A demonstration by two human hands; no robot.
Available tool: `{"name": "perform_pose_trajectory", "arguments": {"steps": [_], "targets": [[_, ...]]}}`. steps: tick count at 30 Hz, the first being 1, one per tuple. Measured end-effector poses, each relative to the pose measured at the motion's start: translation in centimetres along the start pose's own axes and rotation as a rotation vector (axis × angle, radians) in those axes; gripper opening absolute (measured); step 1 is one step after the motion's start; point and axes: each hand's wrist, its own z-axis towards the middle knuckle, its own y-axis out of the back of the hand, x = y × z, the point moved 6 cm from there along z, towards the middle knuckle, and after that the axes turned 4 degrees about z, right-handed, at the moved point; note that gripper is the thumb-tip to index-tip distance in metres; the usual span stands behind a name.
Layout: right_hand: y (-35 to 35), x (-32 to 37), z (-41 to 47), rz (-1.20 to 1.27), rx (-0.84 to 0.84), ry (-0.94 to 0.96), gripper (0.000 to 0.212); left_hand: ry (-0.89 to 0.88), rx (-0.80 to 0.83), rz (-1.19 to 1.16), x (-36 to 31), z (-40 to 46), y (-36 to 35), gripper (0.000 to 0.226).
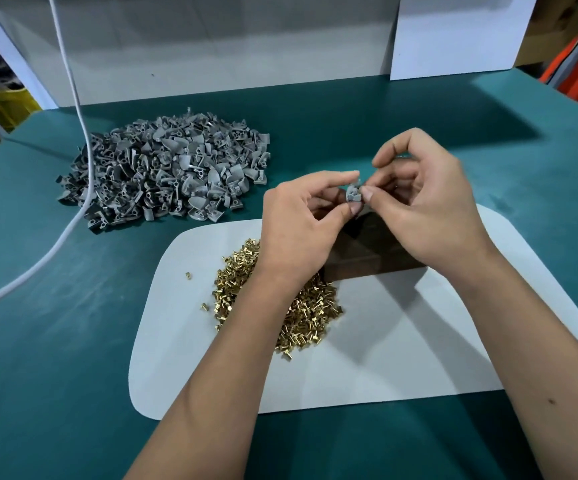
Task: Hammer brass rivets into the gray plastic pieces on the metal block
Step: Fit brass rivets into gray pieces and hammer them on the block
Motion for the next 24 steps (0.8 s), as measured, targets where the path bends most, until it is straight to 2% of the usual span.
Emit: {"name": "perform_pose_trajectory", "arguments": {"steps": [5,11,15,24], "targets": [[0.0,0.2,0.0,-0.038,0.056,0.061,0.024,0.015,-0.021,-0.047,0.3,0.2,0.4,0.034],[0.3,1.1,0.0,-0.160,0.020,0.194,0.009,0.056,0.042,-0.163,0.5,0.2,0.3,0.025],[0.4,1.0,0.2,-0.151,0.026,0.153,0.007,0.040,0.093,-0.226,-0.1,0.2,0.2,0.013],[-0.1,0.9,0.1,-0.186,0.028,0.074,0.009,0.060,0.037,-0.348,0.4,0.3,0.4,0.029]]}}
